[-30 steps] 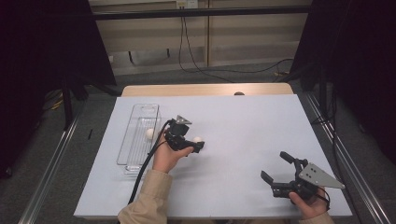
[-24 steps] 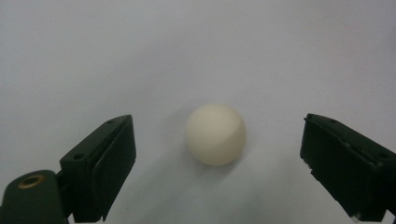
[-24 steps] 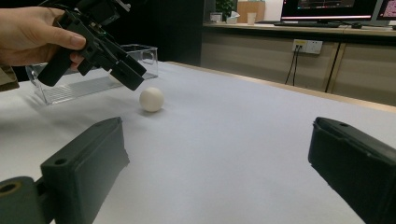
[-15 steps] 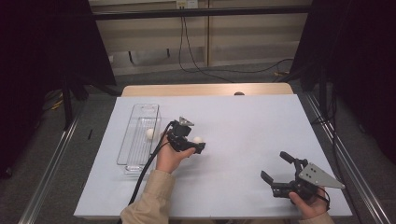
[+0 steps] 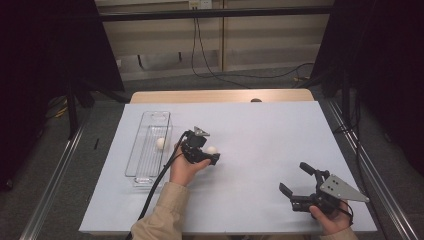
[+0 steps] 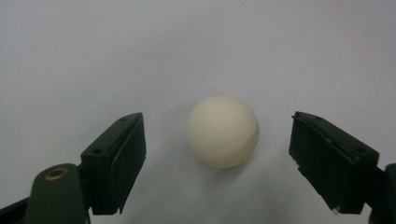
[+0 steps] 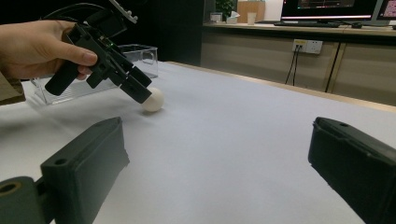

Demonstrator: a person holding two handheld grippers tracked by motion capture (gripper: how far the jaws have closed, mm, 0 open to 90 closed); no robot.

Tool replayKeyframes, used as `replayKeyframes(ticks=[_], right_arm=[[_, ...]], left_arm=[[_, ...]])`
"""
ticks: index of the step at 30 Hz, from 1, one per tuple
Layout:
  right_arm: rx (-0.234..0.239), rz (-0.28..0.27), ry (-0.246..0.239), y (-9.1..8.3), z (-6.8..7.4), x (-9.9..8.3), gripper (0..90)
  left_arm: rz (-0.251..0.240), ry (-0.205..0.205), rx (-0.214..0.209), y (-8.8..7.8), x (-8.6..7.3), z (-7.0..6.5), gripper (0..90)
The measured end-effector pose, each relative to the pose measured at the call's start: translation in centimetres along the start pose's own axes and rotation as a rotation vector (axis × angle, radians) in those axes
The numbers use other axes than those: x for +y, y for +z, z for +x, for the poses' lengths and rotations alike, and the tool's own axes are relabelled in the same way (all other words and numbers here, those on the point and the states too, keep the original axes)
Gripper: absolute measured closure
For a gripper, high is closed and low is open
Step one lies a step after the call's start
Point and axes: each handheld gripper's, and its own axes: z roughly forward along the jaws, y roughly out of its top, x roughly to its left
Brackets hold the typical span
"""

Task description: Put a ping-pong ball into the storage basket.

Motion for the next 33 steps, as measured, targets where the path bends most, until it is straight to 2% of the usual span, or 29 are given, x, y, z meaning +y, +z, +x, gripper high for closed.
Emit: replayKeyframes(ticks=[3, 13, 33], right_arm=[[0.000, 0.000, 0.000, 0.0, 0.0, 0.0, 3.3], [0.001, -0.001, 0.000, 0.0, 0.0, 0.0, 3.3], [0.000, 0.000, 0.000, 0.0, 0.0, 0.0, 3.3]], left_arm=[[0.010, 0.015, -0.001, 0.1, 0.0, 0.0, 22.7], [0.004, 0.013, 0.008, 0.5, -0.2, 0.0, 32.5], [0.014, 0.013, 0.003, 1.2, -0.5, 0.0, 40.9]])
